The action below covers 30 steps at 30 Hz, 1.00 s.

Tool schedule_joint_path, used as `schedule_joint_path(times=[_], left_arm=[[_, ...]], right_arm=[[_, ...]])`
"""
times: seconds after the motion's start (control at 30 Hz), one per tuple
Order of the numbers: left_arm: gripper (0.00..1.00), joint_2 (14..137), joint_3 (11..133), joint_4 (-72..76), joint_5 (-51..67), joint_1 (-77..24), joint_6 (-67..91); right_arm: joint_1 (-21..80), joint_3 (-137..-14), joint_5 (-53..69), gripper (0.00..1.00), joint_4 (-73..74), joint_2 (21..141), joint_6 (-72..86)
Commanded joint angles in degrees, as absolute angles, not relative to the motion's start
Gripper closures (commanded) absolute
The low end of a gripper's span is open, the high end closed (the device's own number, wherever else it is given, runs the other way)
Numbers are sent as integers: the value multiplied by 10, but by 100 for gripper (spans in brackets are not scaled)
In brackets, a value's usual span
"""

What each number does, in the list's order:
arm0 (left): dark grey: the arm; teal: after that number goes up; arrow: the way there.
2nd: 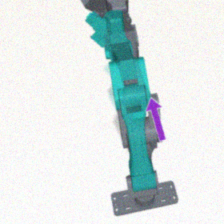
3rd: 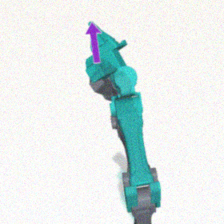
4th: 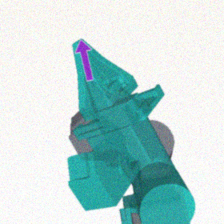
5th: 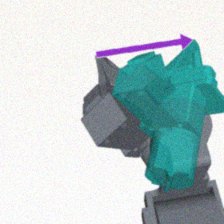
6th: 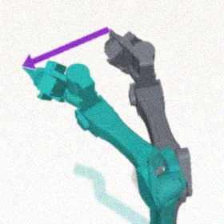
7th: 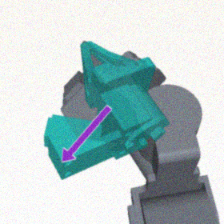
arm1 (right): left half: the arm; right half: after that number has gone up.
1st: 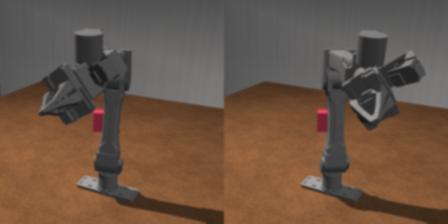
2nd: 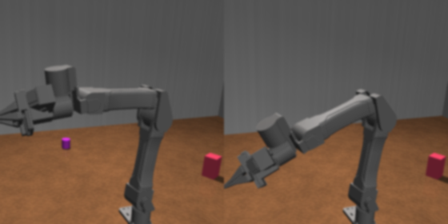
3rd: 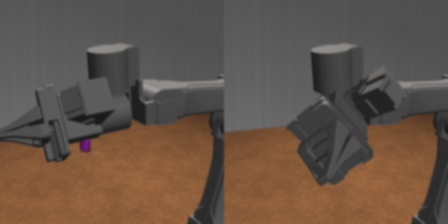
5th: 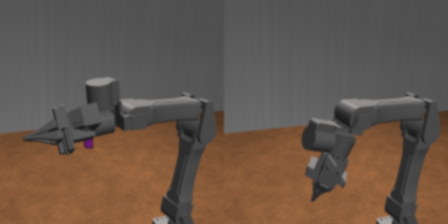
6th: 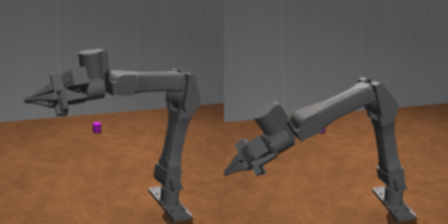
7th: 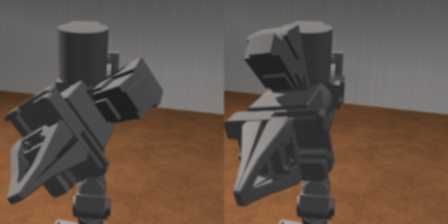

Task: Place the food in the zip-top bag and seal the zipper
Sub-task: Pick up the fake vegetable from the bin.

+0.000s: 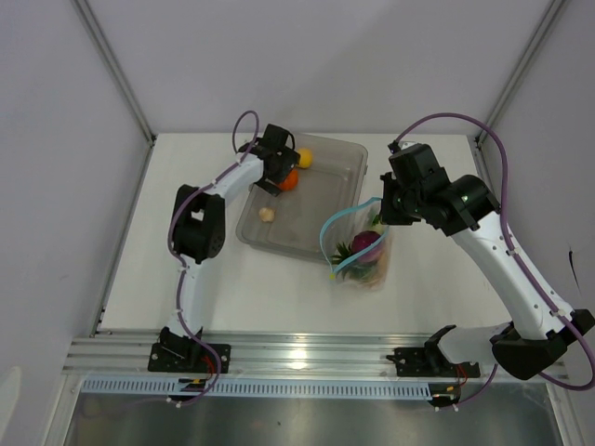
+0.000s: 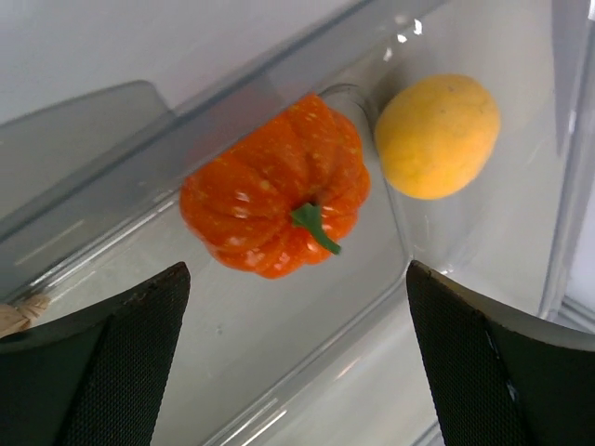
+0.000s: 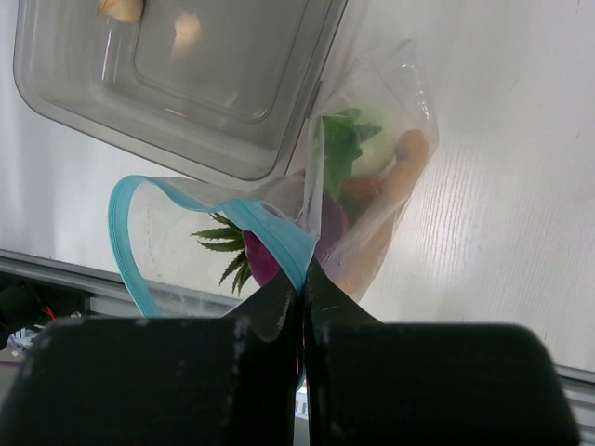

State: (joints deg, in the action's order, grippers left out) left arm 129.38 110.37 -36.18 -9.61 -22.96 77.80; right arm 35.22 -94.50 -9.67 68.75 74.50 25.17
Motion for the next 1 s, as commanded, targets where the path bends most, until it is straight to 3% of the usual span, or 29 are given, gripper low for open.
schedule_joint_path(times=[0.0,0.47,0.97], left_arm=[[1,1310,1123,-391,-128,-228,819],[1,1332,1126,-401,-145,-227,873],[29,1335,1128,-393,-194,-243,882]], right_arm=[[350,-944,-107,100,679,729,243],[350,-943,-107,100,671,736,234],[349,-947,-106,100,664,726,231]])
